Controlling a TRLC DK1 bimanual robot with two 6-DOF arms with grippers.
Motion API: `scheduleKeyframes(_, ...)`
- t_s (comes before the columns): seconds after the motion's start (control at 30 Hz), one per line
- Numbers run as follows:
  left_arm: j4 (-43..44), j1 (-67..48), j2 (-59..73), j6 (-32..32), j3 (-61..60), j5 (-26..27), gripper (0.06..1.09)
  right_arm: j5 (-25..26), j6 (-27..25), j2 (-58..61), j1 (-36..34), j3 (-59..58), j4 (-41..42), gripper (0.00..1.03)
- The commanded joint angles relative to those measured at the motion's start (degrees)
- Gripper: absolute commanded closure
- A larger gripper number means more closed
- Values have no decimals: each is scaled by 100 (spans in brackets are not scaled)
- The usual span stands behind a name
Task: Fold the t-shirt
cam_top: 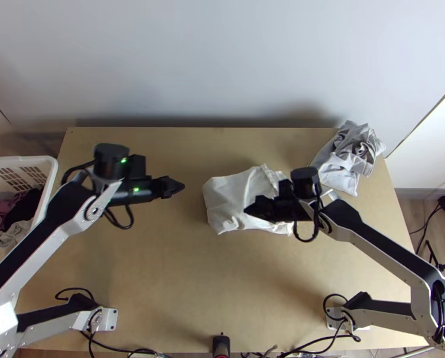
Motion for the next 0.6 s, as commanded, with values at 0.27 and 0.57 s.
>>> scheduleKeyframes(0.27,218,-619,1545,-228,691,-160,105,575,-1749,1093,414,530,384,100)
scheduleKeyframes(0.57,235,-1278,2863,-360,1807,-248,105,1261,-1907,934,-166,267,727,100)
